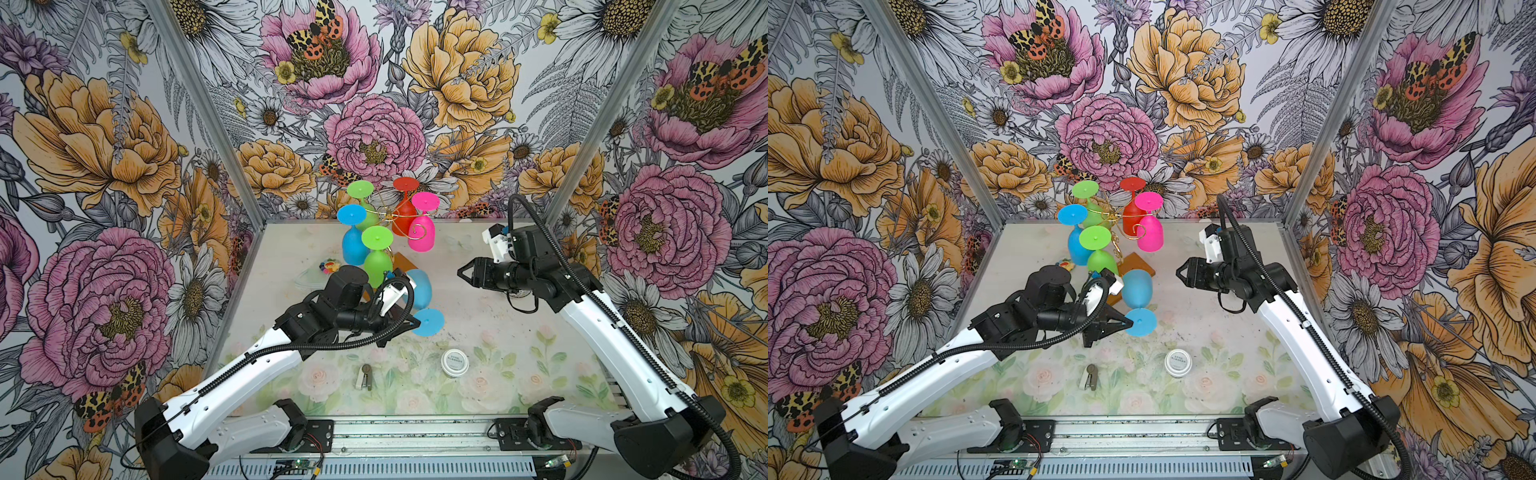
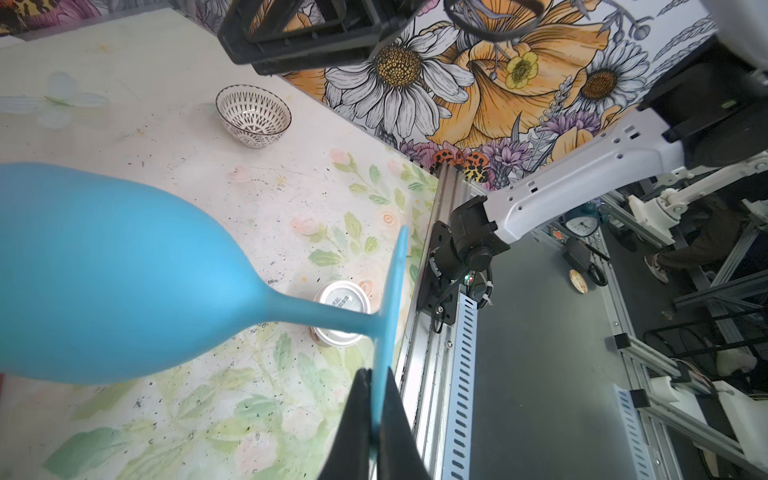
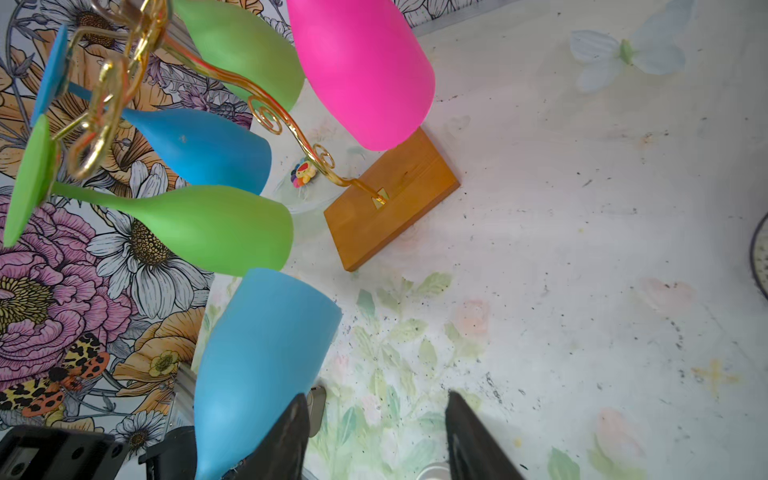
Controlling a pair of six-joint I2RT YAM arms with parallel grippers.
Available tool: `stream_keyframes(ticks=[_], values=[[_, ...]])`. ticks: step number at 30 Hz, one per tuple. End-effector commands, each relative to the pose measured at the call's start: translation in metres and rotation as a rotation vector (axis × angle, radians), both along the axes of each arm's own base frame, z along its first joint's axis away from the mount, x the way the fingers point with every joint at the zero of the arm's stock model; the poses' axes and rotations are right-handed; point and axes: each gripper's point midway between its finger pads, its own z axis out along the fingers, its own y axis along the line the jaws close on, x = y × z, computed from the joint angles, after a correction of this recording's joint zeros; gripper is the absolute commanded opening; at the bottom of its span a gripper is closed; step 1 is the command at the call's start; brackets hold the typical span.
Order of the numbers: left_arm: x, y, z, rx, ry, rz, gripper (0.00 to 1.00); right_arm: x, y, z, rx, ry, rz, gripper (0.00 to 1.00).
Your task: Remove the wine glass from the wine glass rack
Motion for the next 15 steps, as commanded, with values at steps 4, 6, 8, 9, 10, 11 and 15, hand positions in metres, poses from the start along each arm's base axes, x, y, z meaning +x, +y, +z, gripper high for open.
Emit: stream_keyframes(ticks=[4,6,8,9,10,11,15], values=[[0.000,0.002,-0.015,0.086,-0.190,-0.011,0.00,0.007,-0.009,0.001,-0.070,-0.003,-0.012,0.54],[0.002,0.001,-0.020,0.104,-0.203,-0.008,0.00,0.008,-0.008,0.000,-0.070,0.001,-0.006,0.55],[0.005,0.001,-0.026,0.132,-0.223,0.000,0.00,0.007,-0.001,0.001,-0.045,0.010,0.023,0.55],[0.006,0.001,-0.029,0.148,-0.243,-0.001,0.00,0.007,0.003,0.003,-0.025,0.014,0.046,0.55],[0.006,0.002,-0.031,0.161,-0.267,-0.008,0.00,0.006,0.007,0.005,-0.011,0.018,0.063,0.55],[0.007,0.002,-0.034,0.175,-0.289,-0.014,0.00,0.007,0.009,0.006,-0.004,0.019,0.072,0.55],[0.008,0.004,-0.041,0.234,-0.399,-0.034,0.00,0.009,0.013,0.012,0.015,0.015,0.089,0.55]])
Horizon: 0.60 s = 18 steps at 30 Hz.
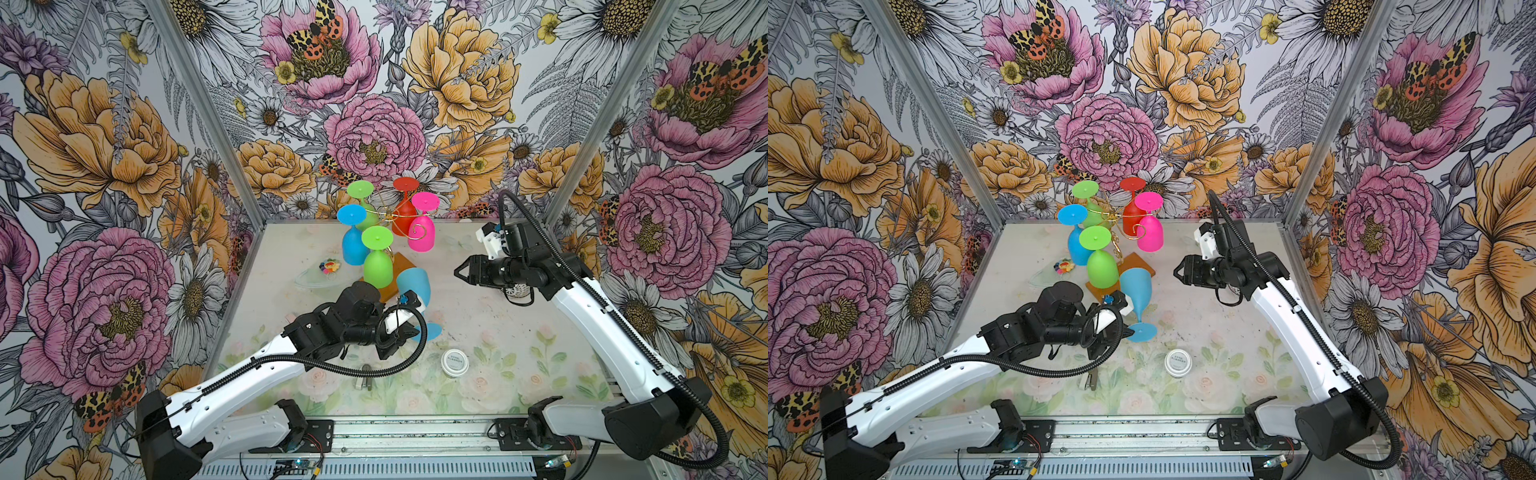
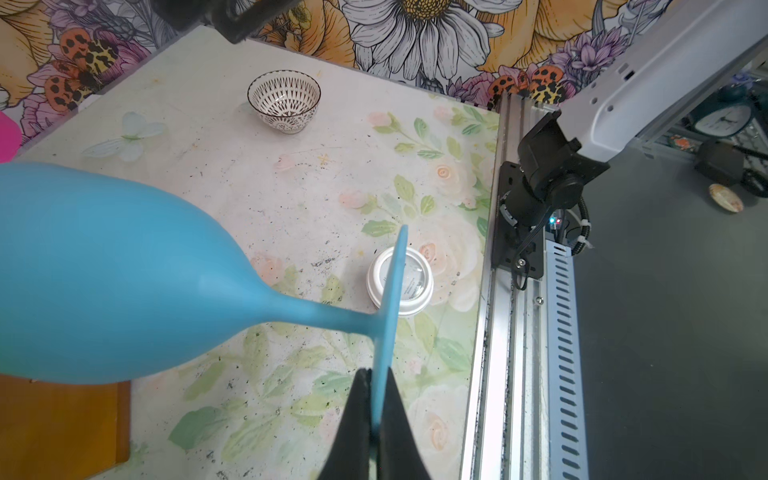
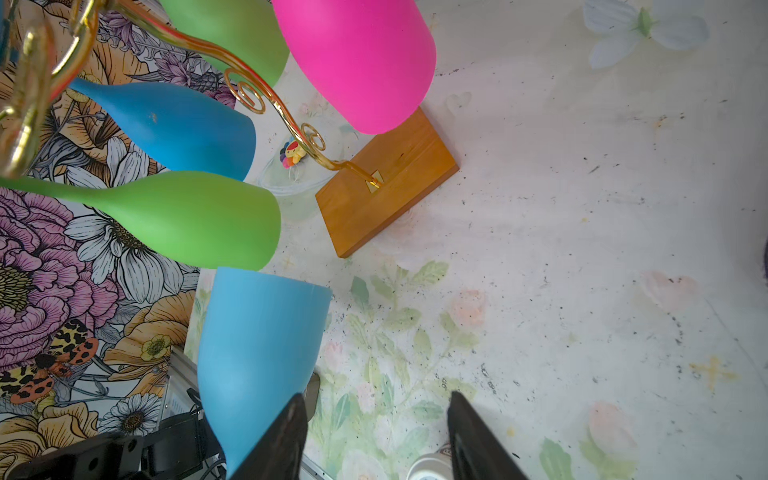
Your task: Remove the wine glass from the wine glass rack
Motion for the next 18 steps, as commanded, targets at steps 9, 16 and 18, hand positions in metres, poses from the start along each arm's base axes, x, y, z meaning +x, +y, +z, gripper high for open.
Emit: stream_keyframes(ticks=[9,16,18], values=[[0.009,0.006,-0.027,0.236,-0.368,-0.066,0.00,0.002,0.017,0.018,0.074,-0.017,0.099,0.55],[0.018,0.011,-0.044,0.404,-0.548,-0.087,0.00,0.003,0.025,0.027,0.105,-0.029,0.146,0.55],[0.022,0.013,-0.047,0.449,-0.617,-0.077,0.00,0.005,0.025,0.029,0.103,-0.037,0.153,0.55]])
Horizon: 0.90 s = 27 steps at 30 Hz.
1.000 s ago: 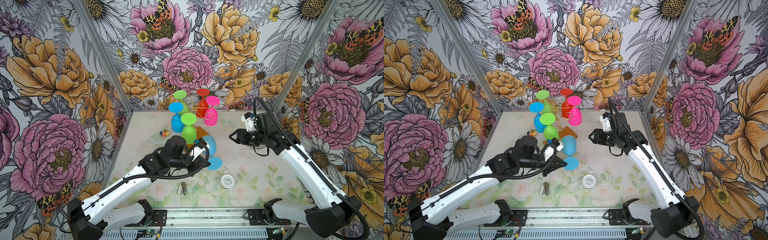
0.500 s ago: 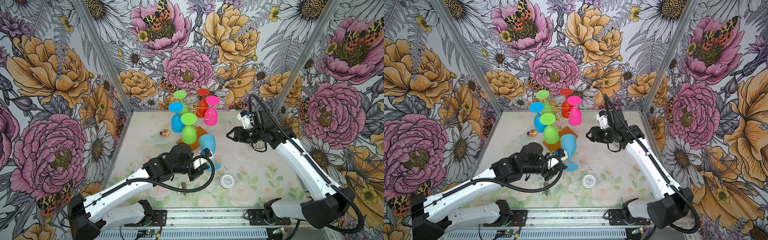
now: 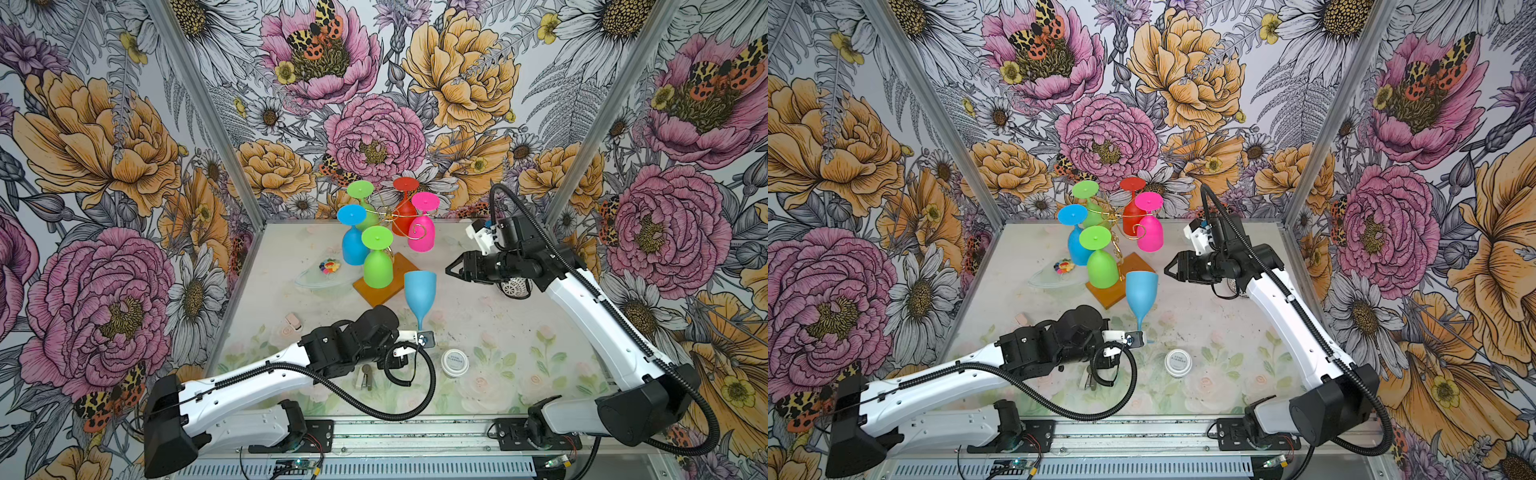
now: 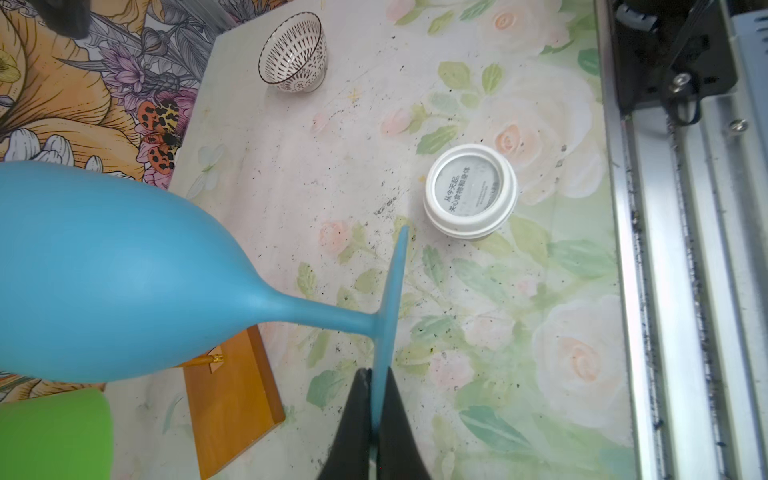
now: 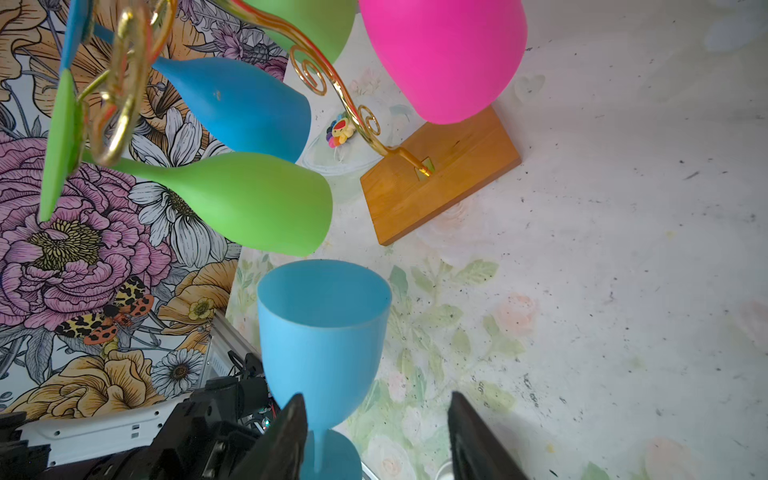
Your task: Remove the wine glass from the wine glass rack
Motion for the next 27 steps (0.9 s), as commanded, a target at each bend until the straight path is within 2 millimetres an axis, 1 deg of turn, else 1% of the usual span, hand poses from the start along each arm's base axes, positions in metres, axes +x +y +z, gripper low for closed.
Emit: stream_keyframes(ticks=[1,6,10,14,19,27], values=[[0.017,0.007,-0.002,0.095,-0.192,0.017,0.00,0.006,0.005,0.017,0.024,-0.054,0.037,0.55],[0.021,0.009,-0.001,0.144,-0.341,0.015,0.00,0.013,0.009,0.021,0.033,-0.064,0.056,0.55],[0.020,0.012,0.000,0.163,-0.451,0.001,0.00,0.014,0.015,0.026,0.057,-0.063,0.086,0.55],[0.021,0.015,0.003,0.171,-0.507,0.002,0.00,0.014,0.019,0.026,0.072,-0.054,0.106,0.56],[0.026,0.018,0.005,0.210,-0.590,0.010,0.00,0.012,0.023,0.019,0.074,-0.029,0.129,0.54],[0.031,0.018,0.001,0.279,-0.677,0.002,0.00,0.008,0.025,0.014,0.074,-0.018,0.147,0.53]])
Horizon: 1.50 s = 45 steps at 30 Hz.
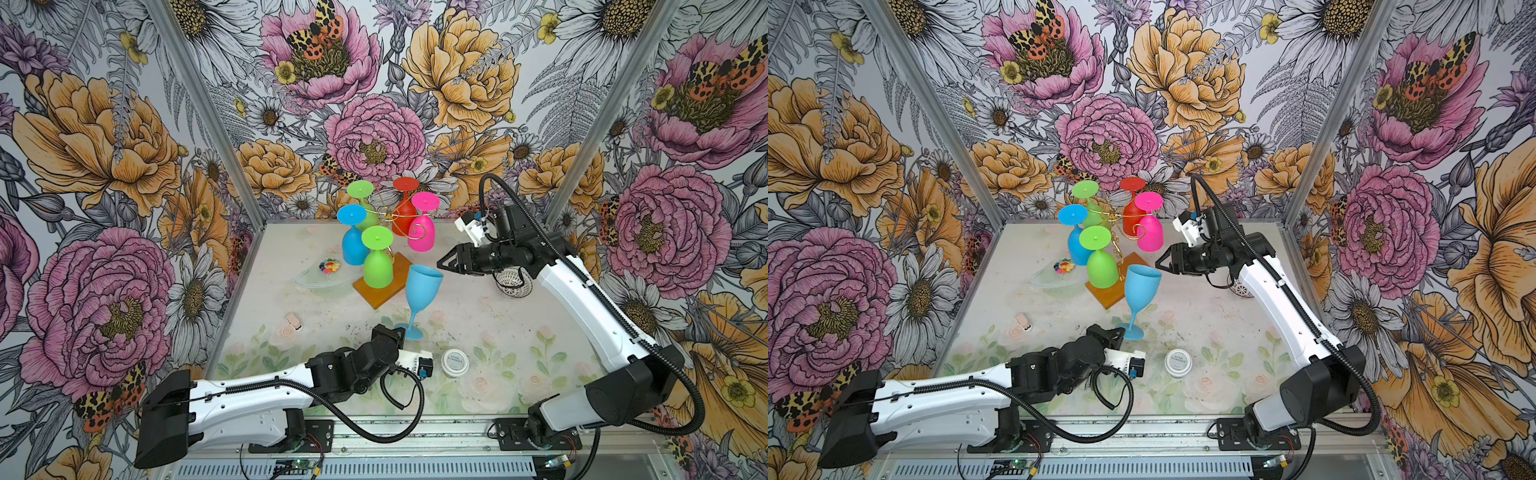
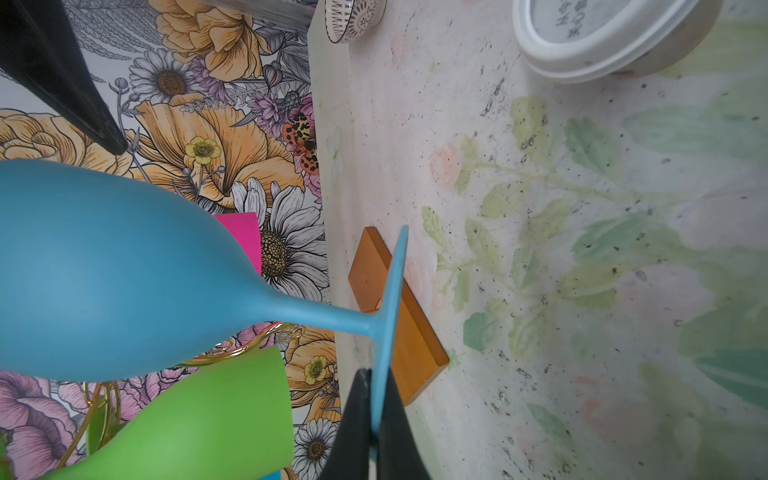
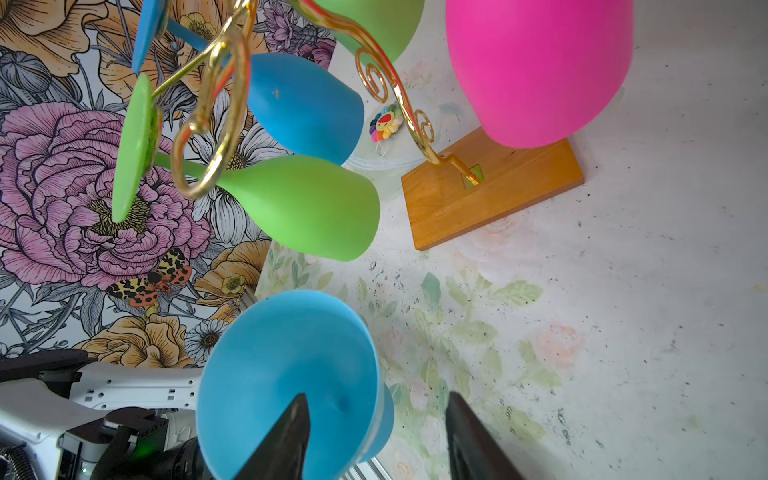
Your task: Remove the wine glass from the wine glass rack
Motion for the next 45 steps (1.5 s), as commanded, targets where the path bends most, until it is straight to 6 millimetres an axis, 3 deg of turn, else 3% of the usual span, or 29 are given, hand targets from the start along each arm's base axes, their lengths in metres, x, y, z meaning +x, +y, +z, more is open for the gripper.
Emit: stream_keyframes(ticks=[1,27,45], values=[[0.007,-0.001,0.011,0.000,-0.088,0.020,0.00,-0.001,0.003,0.005,0.014,-0.016,0.027,0.53],[0.023,-0.005,0.012,0.095,-0.288,0.058,0.00,-0.011,0.007,-0.011,0.029,0.040,0.067,0.39],[0.026,-0.004,0.012,0.120,-0.324,0.068,0.00,-0.015,0.007,-0.016,0.026,0.041,0.084,0.04]])
